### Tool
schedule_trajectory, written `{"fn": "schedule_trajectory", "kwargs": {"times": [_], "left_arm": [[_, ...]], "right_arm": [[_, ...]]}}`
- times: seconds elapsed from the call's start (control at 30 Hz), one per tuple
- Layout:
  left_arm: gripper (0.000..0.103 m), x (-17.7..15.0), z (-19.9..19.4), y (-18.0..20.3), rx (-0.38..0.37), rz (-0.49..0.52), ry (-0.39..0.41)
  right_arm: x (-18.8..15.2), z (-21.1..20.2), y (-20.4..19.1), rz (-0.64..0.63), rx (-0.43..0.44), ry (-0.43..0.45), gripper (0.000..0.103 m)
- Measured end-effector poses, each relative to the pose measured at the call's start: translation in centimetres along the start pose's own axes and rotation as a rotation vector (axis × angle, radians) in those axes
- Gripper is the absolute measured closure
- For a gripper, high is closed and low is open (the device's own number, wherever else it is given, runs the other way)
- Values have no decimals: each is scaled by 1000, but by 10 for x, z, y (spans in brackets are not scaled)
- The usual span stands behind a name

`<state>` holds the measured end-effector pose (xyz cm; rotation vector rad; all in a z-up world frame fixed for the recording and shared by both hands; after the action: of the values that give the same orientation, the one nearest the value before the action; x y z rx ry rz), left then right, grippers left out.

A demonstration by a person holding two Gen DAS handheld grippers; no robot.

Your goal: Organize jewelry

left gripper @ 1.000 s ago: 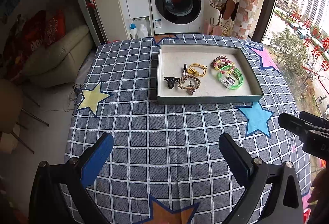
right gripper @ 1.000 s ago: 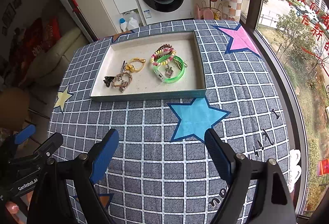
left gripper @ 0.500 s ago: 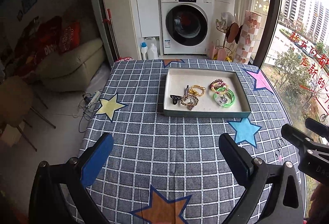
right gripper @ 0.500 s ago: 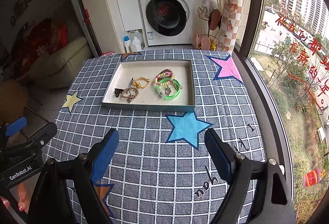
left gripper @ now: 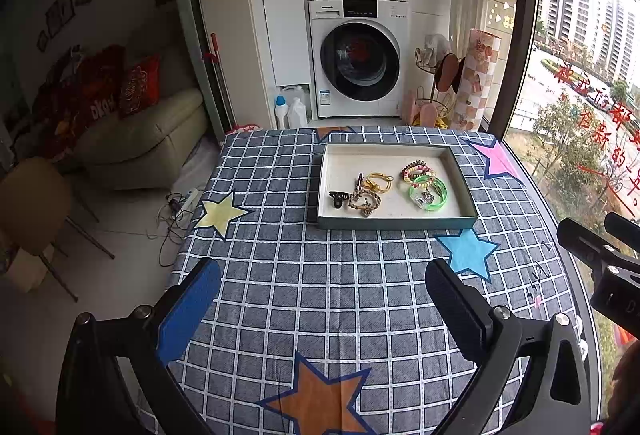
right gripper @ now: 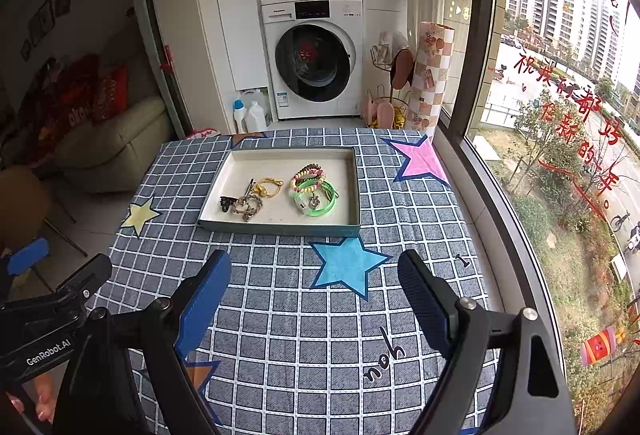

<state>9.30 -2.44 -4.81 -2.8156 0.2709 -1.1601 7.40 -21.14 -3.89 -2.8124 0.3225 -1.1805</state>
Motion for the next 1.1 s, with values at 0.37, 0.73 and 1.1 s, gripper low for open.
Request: {"fn": "schedule_trajectory", "kwargs": {"times": [0.37,0.73,1.1], "left_arm": [[0,4,-13,-5,11,0,34],[0,2,-17,-3,10,-2,34],[0,1,-20,-2,6,-1,34]], "right_arm": [[4,-12,-3,3,1,31,16],[3,-17,-3,9,7,37,16],[3,-19,-4,6,9,40,16]]}}
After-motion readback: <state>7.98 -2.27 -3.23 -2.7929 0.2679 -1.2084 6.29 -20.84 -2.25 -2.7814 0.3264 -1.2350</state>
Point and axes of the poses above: each gripper's, at about its wrist camera, not at the fingertips, and z roughly the way its jaws point, y to its right, x to its top, the point moved 1 cm from there along z, roughly the way its jaws point, and after that the axes turned 8 degrees about z, right-handed, at the moved point
